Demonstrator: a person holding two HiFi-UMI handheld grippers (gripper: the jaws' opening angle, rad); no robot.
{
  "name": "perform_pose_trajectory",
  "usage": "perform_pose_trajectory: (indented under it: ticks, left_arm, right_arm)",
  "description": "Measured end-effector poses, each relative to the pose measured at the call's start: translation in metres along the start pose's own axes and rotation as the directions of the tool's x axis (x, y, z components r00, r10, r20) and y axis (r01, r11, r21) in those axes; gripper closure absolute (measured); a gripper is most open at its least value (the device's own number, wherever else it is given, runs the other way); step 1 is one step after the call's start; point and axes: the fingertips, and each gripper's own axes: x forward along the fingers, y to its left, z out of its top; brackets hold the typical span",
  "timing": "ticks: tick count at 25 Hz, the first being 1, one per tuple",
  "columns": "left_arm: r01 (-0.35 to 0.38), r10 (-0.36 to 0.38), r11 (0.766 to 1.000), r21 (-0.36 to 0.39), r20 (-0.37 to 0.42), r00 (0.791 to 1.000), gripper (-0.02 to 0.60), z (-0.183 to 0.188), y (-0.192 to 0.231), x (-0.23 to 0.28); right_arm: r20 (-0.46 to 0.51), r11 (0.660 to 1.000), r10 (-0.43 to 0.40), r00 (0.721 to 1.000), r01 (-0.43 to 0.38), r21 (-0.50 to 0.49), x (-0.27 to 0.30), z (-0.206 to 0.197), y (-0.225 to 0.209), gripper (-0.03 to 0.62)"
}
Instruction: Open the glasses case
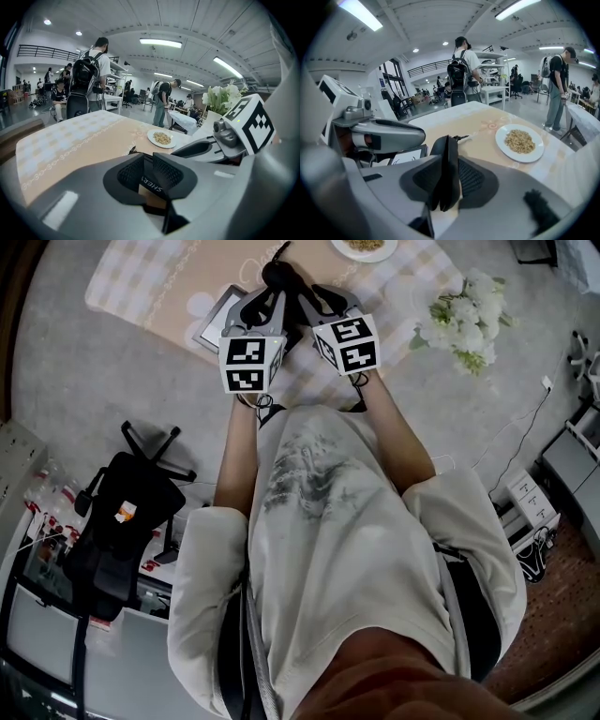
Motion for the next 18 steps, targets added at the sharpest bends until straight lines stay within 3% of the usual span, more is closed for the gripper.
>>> perform_pose_trajectory:
  ticks: [10, 18]
  left_arm:
    - [-0.012, 0.013, 1.000, 0.009, -0.073, 0.997, 0.451, -0.006, 0.003, 0.014]
    - [-0.033, 0.032, 0.999, -0.007, -0.128, 0.991, 0.439, -0.019, 0.008, 0.021]
  right_arm:
    - [-0.005, 0.998, 0.036, 0.999, -0.036, -0.043, 0.000, 0.000, 0.010, 0.479]
    - [-0.009, 0.995, 0.066, 0.998, -0.067, -0.078, 0.003, -0.001, 0.023, 0.470]
